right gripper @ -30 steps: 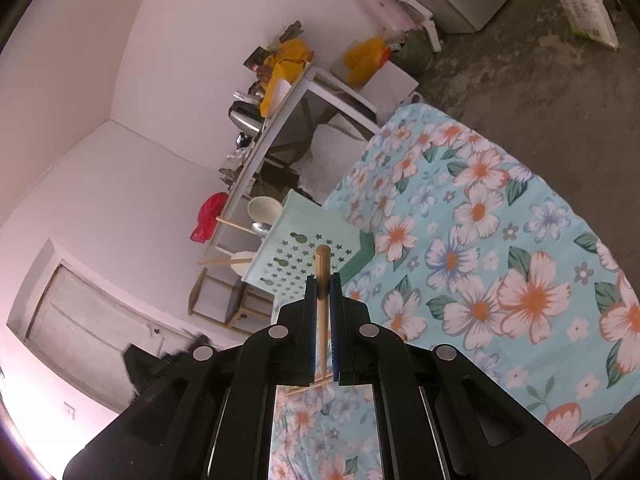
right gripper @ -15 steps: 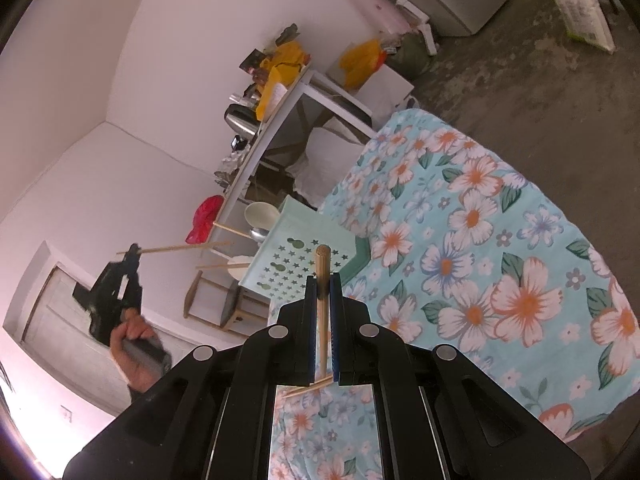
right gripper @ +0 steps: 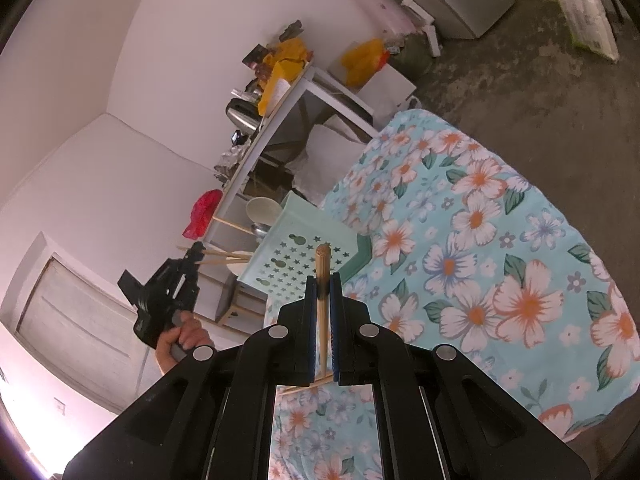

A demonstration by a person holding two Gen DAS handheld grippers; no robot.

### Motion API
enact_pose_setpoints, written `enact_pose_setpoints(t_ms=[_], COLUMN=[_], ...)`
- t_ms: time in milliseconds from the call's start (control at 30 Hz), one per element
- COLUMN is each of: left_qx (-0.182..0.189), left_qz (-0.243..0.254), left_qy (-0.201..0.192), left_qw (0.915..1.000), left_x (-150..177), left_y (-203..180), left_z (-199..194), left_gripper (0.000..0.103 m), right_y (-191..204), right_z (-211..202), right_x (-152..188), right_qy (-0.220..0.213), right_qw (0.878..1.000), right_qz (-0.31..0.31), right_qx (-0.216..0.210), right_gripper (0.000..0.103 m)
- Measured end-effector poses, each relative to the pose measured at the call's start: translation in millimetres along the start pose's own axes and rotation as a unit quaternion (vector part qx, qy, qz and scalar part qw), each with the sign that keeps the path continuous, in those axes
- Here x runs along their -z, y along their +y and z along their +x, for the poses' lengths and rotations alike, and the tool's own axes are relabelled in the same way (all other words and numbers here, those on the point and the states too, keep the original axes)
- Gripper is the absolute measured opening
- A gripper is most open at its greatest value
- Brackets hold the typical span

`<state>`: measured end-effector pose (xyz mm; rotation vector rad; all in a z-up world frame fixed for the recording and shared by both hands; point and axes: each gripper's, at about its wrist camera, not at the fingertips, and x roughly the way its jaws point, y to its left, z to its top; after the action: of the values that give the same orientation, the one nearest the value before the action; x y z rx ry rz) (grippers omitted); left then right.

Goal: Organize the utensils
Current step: 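Lift both held chopsticks upright and carry them over the green caddy, then lower the chopstick into the caddy and open the left tool, then lower the chopstick into the caddy and open the right tool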

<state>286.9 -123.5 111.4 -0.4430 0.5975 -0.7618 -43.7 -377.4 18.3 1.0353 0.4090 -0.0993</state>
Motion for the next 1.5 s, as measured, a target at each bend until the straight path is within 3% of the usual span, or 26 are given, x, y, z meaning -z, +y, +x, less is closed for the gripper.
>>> enact_pose_setpoints(t_ms=[167,367,500,700,800,933,1133,1300,1400,1500], left_qx=[0.021,0.038,0.011,-0.088,-0.132,-0.164,-0.186,-0.194,-0.195,-0.196], left_qz=[0.01,0.036,0.071,0.117,0.138,0.16,0.171,0.173,0.173,0.174], left_qy=[-0.001,-0.009,-0.005,0.03,0.053,0.068,0.067,0.061,0.062,0.064], left_qw=[0.9997,0.9986,0.9974,0.9887,0.9801,0.9712,0.9652,0.9637,0.9634,0.963], left_x=[6,15,34,89,115,136,149,146,146,146], left_y=[-10,-18,-16,1,11,19,28,29,30,30], left_z=[-29,-76,-108,-128,-131,-137,-146,-149,-149,-149], left_gripper=[0.038,0.053,0.066,0.084,0.089,0.093,0.097,0.097,0.097,0.097], right_y=[14,66,125,185,207,228,244,235,227,223], right_z=[-1,-3,-5,11,31,56,97,128,137,134], right_x=[-2,-16,-33,-53,-57,-50,-30,-9,-1,0], right_qy=[-0.005,-0.033,-0.074,-0.104,-0.106,-0.114,-0.115,-0.087,-0.072,-0.069], right_qw=[1.0,0.994,0.978,0.955,0.944,0.925,0.884,0.86,0.854,0.859], right_qz=[-0.024,-0.107,-0.196,-0.276,-0.311,-0.363,-0.45,-0.494,-0.505,-0.497], right_qx=[0.002,-0.007,-0.023,-0.036,-0.028,0.0,0.051,0.089,0.104,0.101], right_gripper=[0.004,0.004,0.004,0.004,0.004,0.004,0.004,0.004,0.005,0.005])
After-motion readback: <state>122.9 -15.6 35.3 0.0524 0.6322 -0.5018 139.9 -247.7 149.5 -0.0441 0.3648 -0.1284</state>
